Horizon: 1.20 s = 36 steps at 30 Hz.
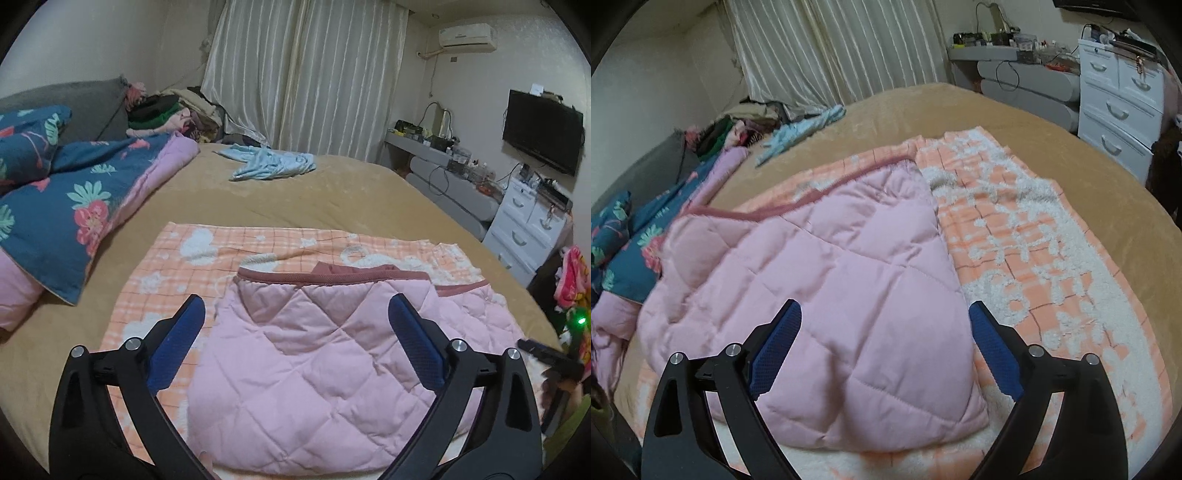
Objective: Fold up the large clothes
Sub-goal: 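Smooth the folded jacket flat with both tools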
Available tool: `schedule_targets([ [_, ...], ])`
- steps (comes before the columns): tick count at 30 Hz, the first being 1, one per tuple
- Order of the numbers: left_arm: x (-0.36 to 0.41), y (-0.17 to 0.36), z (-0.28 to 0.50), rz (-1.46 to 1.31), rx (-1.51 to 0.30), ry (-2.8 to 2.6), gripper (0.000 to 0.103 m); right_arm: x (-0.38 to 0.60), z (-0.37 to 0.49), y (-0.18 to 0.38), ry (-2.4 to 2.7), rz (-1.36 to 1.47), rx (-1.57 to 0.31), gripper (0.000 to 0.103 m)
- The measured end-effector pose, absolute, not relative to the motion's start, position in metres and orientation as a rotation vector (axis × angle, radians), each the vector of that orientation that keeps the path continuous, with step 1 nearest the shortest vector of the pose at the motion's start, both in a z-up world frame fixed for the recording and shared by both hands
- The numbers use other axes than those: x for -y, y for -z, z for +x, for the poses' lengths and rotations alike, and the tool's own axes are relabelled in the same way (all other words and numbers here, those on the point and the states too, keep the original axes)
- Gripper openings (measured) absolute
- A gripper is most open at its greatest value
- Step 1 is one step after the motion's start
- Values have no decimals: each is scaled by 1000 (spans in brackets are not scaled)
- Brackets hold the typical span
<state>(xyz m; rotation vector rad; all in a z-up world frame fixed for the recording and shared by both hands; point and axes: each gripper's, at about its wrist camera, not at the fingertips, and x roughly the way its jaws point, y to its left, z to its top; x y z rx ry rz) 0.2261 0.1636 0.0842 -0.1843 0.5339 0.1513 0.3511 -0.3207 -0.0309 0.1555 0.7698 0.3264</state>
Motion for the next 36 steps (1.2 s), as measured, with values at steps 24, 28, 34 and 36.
schedule_targets([
  [24,-181,-7,190,-161,-710,-227,94,320,285,11,-290,-31,-611,99],
  [28,-199,24,197,-219,-759,-220,94,326,302,36,-253,-34,-672,99],
  [34,-231,69,216,-416,-822,-165,94,327,335,71,-229,-26,-760,99],
  [36,-232,74,219,-438,-817,-143,94,323,343,79,-258,-22,-772,98],
])
